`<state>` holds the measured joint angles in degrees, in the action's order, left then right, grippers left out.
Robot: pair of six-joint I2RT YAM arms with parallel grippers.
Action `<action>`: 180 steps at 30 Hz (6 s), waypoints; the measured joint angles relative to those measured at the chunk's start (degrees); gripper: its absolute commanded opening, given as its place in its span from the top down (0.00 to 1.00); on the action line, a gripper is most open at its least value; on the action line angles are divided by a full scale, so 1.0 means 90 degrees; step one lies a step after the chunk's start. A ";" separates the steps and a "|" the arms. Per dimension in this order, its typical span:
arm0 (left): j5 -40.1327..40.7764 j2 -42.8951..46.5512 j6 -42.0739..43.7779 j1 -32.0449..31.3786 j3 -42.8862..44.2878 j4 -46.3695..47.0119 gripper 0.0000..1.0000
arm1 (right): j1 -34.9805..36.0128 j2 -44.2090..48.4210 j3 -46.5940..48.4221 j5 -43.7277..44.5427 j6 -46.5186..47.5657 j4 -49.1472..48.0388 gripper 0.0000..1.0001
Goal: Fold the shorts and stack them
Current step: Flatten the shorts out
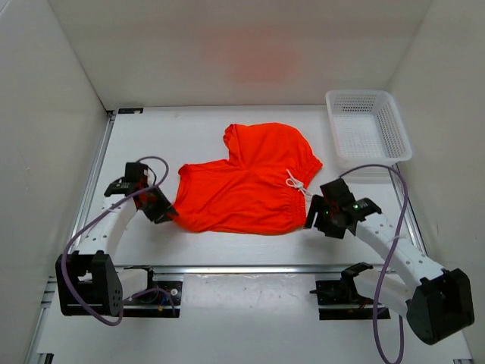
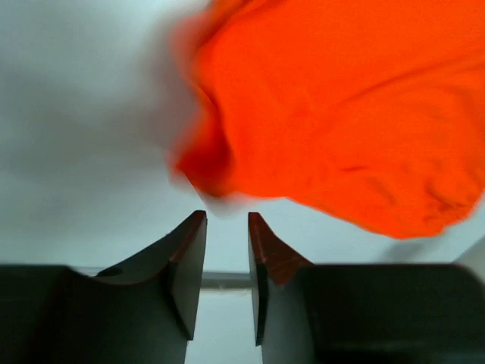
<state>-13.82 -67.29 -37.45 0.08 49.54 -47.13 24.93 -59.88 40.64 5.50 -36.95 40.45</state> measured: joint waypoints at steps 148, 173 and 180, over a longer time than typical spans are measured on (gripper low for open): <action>-0.0573 -0.7337 0.1474 -0.1396 0.6700 -0.1212 0.89 | -0.0758 -0.5700 0.4976 0.0707 0.0726 -0.0012 0.15; -0.0270 -0.5066 0.1542 -0.1144 0.7817 -0.0988 0.89 | -0.0675 -0.4602 0.5020 0.0891 0.0804 -0.0068 1.00; 0.0537 -0.5438 0.1445 -0.1141 0.7434 -0.0423 0.00 | -0.0648 -0.5435 0.5187 0.0899 0.0789 -0.0114 1.00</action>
<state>-8.99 -116.22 -24.45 -10.20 116.44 -50.94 19.09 -108.79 87.33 13.58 -29.85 39.42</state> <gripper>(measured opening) 0.982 0.202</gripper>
